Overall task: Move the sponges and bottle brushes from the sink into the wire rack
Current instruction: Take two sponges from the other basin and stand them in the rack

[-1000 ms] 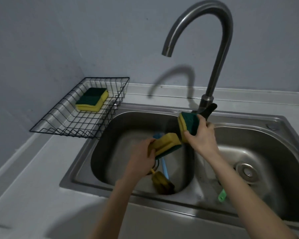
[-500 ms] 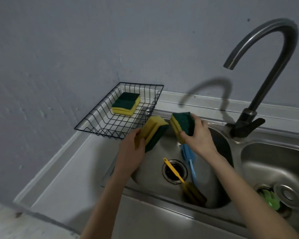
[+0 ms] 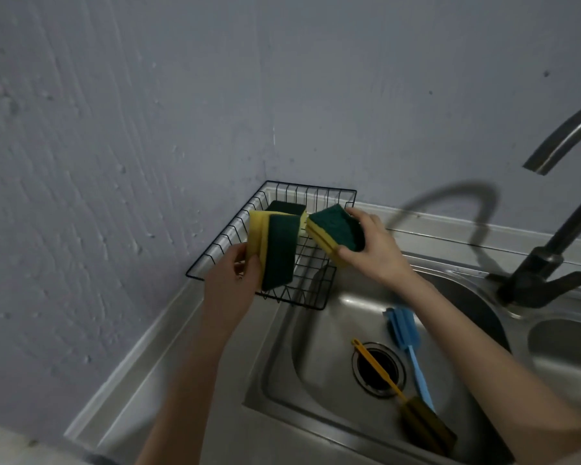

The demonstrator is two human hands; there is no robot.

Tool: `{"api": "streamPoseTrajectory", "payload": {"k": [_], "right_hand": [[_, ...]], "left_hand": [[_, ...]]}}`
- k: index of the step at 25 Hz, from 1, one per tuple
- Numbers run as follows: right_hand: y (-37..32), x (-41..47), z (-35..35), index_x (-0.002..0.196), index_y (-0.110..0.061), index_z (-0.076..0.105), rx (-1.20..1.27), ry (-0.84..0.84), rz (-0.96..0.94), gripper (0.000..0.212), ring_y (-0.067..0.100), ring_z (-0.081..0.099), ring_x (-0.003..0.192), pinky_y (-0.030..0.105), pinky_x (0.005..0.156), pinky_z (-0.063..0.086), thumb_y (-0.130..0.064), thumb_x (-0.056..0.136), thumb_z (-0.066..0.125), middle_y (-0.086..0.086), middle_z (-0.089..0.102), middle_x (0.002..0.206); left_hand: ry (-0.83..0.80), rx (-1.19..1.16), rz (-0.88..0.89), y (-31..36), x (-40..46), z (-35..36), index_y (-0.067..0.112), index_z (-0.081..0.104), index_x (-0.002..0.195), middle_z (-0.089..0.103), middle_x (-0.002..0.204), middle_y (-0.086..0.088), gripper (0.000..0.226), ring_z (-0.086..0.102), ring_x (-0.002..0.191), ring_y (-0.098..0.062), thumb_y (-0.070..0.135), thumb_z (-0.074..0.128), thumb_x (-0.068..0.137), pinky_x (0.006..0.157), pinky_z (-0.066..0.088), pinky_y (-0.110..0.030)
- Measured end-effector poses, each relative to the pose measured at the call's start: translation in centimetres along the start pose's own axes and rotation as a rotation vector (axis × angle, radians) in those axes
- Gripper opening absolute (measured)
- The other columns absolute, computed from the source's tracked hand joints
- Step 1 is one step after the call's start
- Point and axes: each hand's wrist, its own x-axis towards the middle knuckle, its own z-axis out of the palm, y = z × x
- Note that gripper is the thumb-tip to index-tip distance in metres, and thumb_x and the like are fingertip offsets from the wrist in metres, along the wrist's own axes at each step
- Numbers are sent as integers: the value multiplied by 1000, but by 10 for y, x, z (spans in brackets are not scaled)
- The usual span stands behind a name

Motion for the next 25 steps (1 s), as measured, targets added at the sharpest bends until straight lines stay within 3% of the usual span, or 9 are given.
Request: {"api": "streamPoseTrajectory", "payload": {"k": [5,12,25], "right_hand": [[-8,41,34,136,-13,36,-84,-161,-61,66,29,42,122,36,106,34,-17,77,64,15,44,134],[-13,88,86,134,-10,38,-115,-370,-71,59,25,43,124,28,99,37,-19,81,63,14,43,137],[-6,119,131,128,-11,46,-199,-425,-187,52,23,46,123,34,100,45,-24,80,63,6,38,142]], "left_hand": [[43,-74,-95,-26,28,-17,6,53,116,53,99,2,28,54,93,-18,15,47,90,77,43,-30],[56,-47,-204,-62,52,-20,11,54,115,55,98,1,27,54,94,-18,19,48,90,76,42,-29],[28,-21,-245,-79,61,-12,12,53,116,54,100,4,29,52,94,-13,21,48,89,77,41,-28]]}}
